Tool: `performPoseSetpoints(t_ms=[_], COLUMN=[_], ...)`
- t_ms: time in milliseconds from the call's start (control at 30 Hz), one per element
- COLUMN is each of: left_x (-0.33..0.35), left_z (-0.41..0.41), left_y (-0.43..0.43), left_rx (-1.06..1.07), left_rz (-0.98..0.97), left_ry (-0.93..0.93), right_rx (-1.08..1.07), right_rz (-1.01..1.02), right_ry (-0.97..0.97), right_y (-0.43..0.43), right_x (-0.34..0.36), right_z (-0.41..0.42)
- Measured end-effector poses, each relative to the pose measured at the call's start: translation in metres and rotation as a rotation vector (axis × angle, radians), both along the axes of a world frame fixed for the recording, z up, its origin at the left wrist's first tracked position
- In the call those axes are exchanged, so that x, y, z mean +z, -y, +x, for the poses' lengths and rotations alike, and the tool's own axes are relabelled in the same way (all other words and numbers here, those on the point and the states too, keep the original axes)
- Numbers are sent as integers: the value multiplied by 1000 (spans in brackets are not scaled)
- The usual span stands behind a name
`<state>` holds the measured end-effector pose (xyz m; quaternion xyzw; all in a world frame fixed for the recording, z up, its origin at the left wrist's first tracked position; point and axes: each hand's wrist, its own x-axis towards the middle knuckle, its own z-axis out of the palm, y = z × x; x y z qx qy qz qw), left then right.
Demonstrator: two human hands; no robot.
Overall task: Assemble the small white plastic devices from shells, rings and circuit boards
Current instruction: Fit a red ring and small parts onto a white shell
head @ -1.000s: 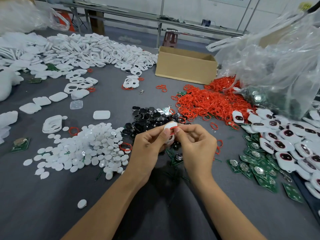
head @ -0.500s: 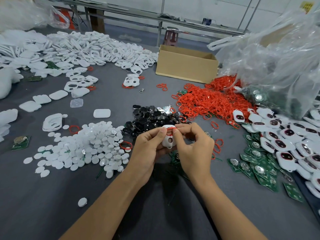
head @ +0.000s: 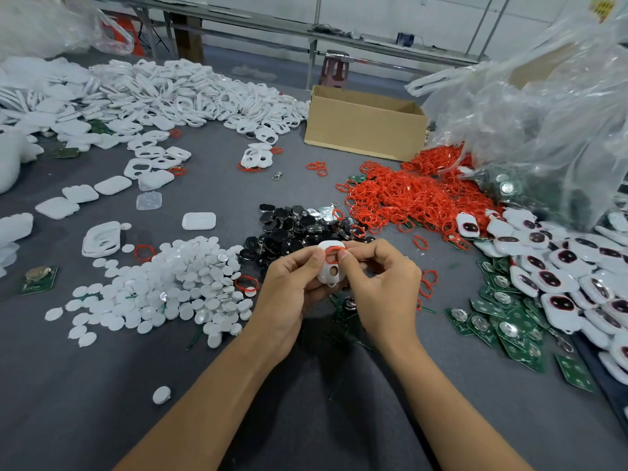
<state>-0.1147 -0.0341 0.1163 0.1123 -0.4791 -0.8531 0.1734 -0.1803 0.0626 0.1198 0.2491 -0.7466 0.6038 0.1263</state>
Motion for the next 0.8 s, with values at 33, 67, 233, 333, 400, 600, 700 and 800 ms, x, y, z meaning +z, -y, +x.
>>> performPoseSetpoints(t_ms=[33, 67, 233, 333, 400, 600, 700, 800], left_x=[0, 0, -2, -3, -3, -3, -2, -3], left_z=[0, 0, 0, -1, -1, 2, 2, 2], left_y=[0, -1, -3, -3, -3, -3, -1, 2], left_rx=[-5, -7, 36, 59, 66, 103, 123, 158], left_rz=[-5, -12, -86, -131, -156, -322, -407, -466], left_ry=[-6, -12, -43, -40, -36, -18, -14, -8], right_rx=[-5, -9, -15, 0, 25, 88, 240, 444], right_rz=[7, 13, 29, 29, 30, 54, -68, -231], right_ry=[-9, -18, -34, -25, -10, 28, 274, 560], right_y=[0, 0, 0, 0, -1, -3, -4, -9], right_x=[0, 0, -1, -1, -1, 0, 4, 8], right_z=[0, 0, 0, 0, -1, -4, -8, -13])
